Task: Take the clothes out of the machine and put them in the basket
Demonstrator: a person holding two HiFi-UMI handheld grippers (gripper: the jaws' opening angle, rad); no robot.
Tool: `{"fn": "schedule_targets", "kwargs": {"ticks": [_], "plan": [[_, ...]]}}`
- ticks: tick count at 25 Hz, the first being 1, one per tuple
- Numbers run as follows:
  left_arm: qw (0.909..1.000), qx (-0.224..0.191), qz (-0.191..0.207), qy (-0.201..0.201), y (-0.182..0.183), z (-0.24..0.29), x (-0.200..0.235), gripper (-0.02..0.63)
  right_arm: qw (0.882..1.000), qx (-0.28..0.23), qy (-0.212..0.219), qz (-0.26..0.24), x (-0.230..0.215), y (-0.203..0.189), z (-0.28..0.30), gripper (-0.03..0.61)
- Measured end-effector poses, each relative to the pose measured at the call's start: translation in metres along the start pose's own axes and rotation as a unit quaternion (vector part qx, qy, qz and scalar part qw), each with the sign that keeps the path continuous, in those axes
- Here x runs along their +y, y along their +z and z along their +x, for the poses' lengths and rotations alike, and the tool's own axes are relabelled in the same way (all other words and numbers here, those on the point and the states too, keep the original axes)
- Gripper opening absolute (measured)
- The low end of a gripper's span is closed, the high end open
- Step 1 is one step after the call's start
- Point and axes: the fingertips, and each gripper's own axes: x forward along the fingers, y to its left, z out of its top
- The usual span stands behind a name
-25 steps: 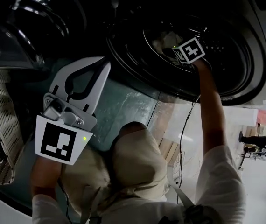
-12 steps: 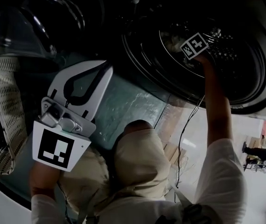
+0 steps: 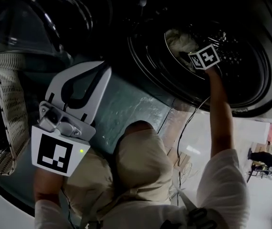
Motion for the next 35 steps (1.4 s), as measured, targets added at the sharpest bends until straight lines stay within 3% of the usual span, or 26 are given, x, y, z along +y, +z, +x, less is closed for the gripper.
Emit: {"fn": "schedule_targets", "kwargs": {"ticks": [3, 7, 11, 17, 20, 24, 28, 35], "plan": [[1.0000, -0.002, -0.003, 0.006, -0.001, -0.002, 0.003, 0.012, 0.996, -0.071, -0.034, 0.037, -0.004, 0.024, -0.027, 0.275], [1.0000, -0.005, -0.003, 0.006, 0.000, -0.001, 0.003, 0.012, 0.988, -0.134, -0.075, 0.012, 0.001, 0.052, -0.064, 0.275], [0.9997, -0.012, -0.014, 0.017, 0.001, -0.002, 0.006, 0.012, 0.981, -0.177, -0.076, -0.006, 0.025, 0.066, -0.101, 0.276], [0.9990, -0.004, -0.038, 0.023, 0.000, 0.006, -0.001, 0.012, 0.977, -0.188, -0.097, -0.028, 0.044, 0.067, -0.115, 0.276], [0.9962, 0.005, -0.055, 0.067, 0.004, 0.003, 0.006, 0.012, 0.974, -0.204, -0.100, -0.015, 0.050, 0.071, -0.132, 0.276], [0.9934, 0.028, -0.039, 0.104, 0.032, -0.013, 0.018, 0.012, 0.978, -0.193, -0.073, -0.001, 0.088, 0.058, -0.154, 0.276], [0.9816, 0.087, -0.071, 0.154, 0.051, -0.038, 0.036, 0.012, 0.988, -0.146, -0.050, -0.022, 0.127, 0.049, -0.174, 0.276], [0.9650, 0.122, -0.109, 0.205, 0.116, -0.080, 0.043, 0.012, 0.990, -0.135, -0.013, -0.042, 0.163, 0.090, -0.232, 0.275]]}}
